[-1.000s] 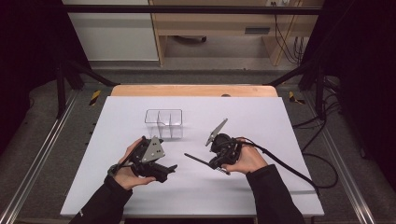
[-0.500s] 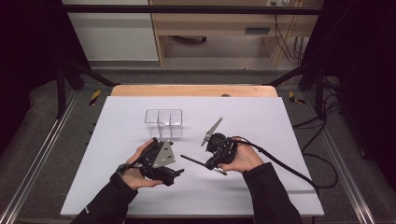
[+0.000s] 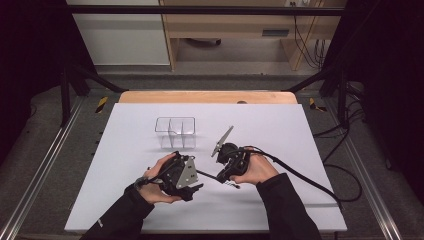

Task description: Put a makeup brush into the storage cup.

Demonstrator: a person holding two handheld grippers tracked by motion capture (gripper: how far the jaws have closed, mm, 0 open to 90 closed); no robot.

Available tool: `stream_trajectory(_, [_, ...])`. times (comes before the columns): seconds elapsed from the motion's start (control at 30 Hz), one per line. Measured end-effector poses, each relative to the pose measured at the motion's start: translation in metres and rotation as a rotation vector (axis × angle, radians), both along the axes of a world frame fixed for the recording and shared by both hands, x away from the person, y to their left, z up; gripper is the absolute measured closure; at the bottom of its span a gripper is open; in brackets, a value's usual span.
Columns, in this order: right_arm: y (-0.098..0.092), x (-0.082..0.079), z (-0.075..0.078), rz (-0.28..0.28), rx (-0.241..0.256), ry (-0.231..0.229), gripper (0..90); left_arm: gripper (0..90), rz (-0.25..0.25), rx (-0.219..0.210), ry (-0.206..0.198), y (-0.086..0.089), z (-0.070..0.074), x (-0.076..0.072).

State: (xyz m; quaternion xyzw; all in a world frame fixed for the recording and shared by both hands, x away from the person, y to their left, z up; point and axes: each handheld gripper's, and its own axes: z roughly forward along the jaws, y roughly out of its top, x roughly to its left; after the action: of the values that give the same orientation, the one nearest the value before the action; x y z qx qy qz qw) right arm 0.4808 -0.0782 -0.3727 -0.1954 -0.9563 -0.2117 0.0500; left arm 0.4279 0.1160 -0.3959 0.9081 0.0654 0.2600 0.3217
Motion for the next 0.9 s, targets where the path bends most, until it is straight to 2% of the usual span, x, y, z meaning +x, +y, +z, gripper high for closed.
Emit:
stream_trajectory(0.1, [0.002,0.001,0.000,0.007,0.000,0.003,84.4,21.0,-0.012,0.012,-0.015,-0.003,-0.002,-0.001])
stream_trajectory(0.37, [0.004,0.000,-0.002,0.015,-0.004,0.015,84.4,32.9,-0.046,0.080,-0.067,-0.011,-0.007,-0.001])
stream_trajectory(0.4, [0.004,0.000,-0.002,0.016,-0.004,0.015,84.4,34.5,-0.047,0.078,-0.072,-0.012,-0.009,-0.002])
stream_trajectory(0.63, [0.006,0.000,-0.002,0.028,-0.001,0.018,84.4,49.2,-0.086,0.153,-0.109,-0.019,-0.011,-0.003])
stream_trajectory(0.9, [0.010,-0.001,-0.001,0.033,-0.008,0.023,84.4,63.0,-0.119,0.204,-0.149,-0.024,-0.016,-0.008])
